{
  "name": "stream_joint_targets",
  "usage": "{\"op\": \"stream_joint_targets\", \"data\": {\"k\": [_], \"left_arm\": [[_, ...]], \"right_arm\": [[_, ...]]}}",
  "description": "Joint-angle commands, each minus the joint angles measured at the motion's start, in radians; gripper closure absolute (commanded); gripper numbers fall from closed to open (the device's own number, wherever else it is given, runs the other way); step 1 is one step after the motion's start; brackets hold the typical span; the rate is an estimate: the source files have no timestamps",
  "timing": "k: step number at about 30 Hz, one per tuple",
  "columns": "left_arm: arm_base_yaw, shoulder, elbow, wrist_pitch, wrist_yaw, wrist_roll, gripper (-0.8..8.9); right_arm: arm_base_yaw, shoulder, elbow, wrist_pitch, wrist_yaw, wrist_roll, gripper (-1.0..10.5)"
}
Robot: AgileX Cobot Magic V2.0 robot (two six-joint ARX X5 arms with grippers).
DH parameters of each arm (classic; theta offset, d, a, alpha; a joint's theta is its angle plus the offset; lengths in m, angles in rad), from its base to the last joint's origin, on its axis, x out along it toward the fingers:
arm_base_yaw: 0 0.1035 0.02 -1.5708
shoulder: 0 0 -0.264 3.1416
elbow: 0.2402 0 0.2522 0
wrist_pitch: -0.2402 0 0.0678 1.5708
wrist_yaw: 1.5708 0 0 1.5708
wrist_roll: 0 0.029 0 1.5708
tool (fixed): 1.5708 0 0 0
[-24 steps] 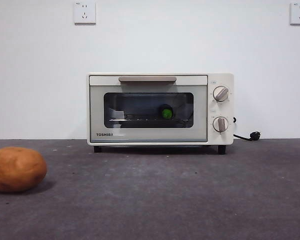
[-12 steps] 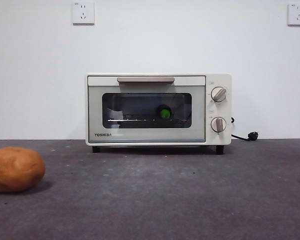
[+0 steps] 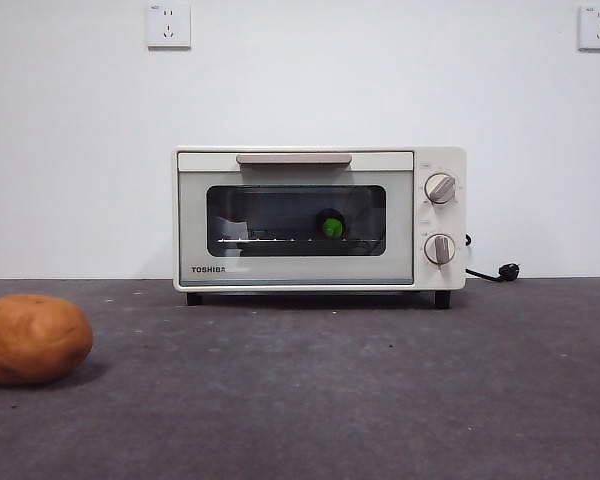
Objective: Take the eggplant from the table,put the eggplant in the oven
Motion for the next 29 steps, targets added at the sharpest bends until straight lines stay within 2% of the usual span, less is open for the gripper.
{"op": "stream_joint_targets", "data": {"k": [1,5,13,29], "left_arm": [[-0.002,-0.001,-0.011,0.01,0.003,-0.005,8.17],[-0.002,-0.001,-0.011,0.01,0.003,-0.005,8.18],[-0.002,-0.001,-0.011,0.01,0.003,-0.005,8.17],[-0.002,0.0,-0.011,0.01,0.003,-0.005,8.17]], "right_arm": [[-0.04,-0.107,-0.138,0.085,-0.003,-0.006,9.5],[-0.067,-0.235,-0.306,0.21,-0.003,0.0,9.5],[-0.077,-0.462,-0.605,0.388,-0.003,0.081,9.5],[-0.077,-0.788,-1.097,0.626,-0.003,0.08,9.5]]}}
